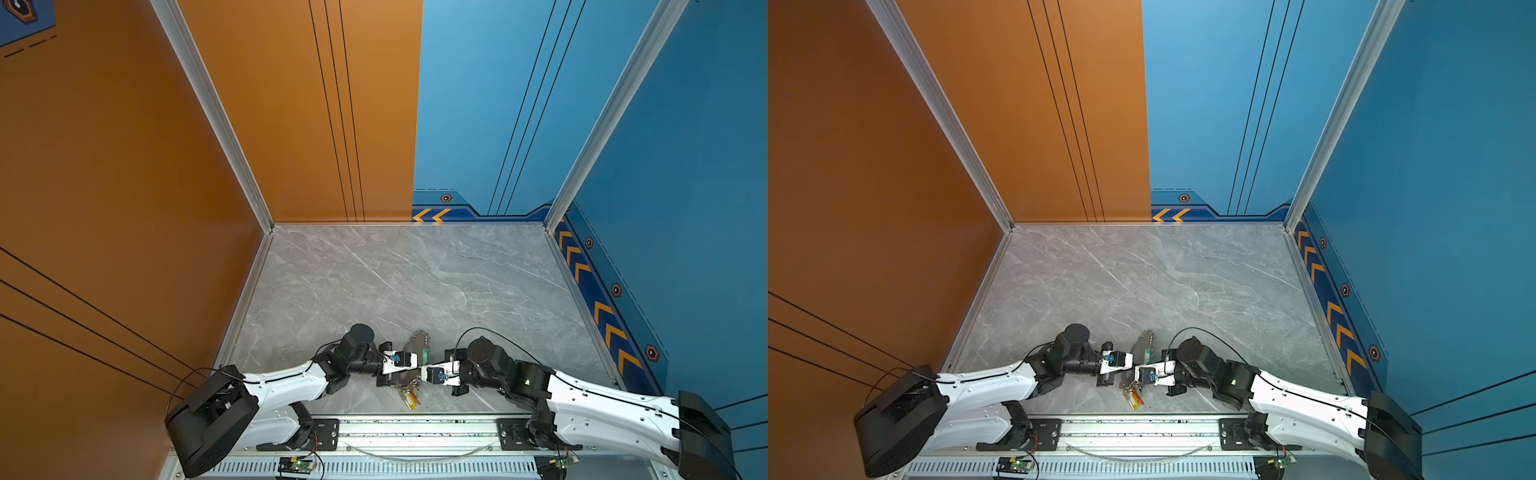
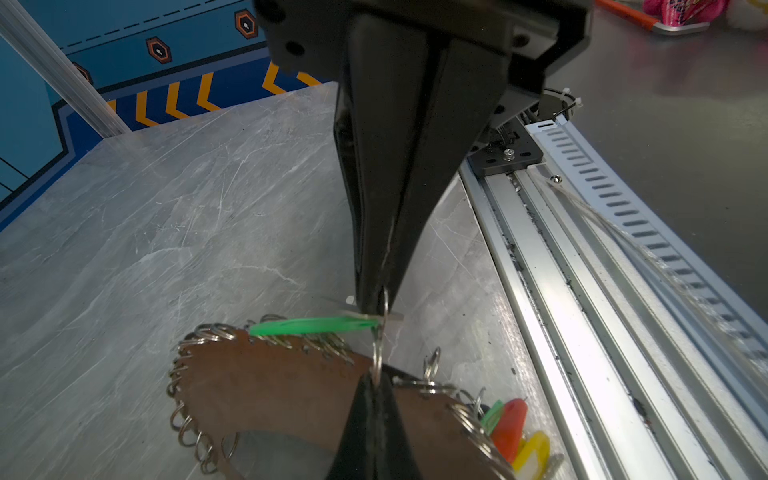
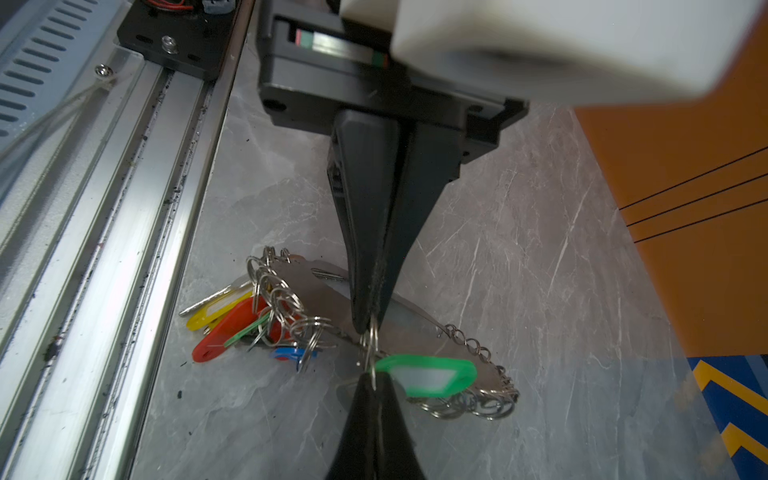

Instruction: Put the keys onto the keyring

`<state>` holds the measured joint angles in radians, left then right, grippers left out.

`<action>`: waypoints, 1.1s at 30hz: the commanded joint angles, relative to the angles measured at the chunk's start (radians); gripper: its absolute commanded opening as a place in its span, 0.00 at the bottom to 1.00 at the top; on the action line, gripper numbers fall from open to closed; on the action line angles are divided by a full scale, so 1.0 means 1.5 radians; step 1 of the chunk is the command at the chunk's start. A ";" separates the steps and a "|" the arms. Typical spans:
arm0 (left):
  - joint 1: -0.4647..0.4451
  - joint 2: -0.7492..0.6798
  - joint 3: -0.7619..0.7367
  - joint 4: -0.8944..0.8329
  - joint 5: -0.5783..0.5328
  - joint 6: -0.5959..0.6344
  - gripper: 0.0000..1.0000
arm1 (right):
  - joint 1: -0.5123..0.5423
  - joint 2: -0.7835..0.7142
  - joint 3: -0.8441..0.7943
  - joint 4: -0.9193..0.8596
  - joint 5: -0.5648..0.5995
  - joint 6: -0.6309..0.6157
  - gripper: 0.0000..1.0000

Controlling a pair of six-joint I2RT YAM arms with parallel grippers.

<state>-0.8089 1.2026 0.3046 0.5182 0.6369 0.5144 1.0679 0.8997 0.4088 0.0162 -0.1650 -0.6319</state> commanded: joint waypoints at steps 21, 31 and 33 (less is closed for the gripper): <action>0.002 -0.004 0.009 0.011 0.070 0.002 0.00 | -0.018 0.037 0.022 0.028 -0.050 -0.014 0.00; 0.002 -0.009 0.007 0.011 0.081 0.007 0.00 | -0.031 0.044 0.016 0.030 -0.080 -0.014 0.00; 0.001 -0.010 0.007 0.011 0.083 0.009 0.00 | -0.030 0.045 0.016 0.032 -0.081 -0.012 0.00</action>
<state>-0.8051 1.2045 0.3050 0.4816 0.6842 0.5156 1.0264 0.9543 0.4164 0.0299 -0.2596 -0.6399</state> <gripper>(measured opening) 0.044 0.047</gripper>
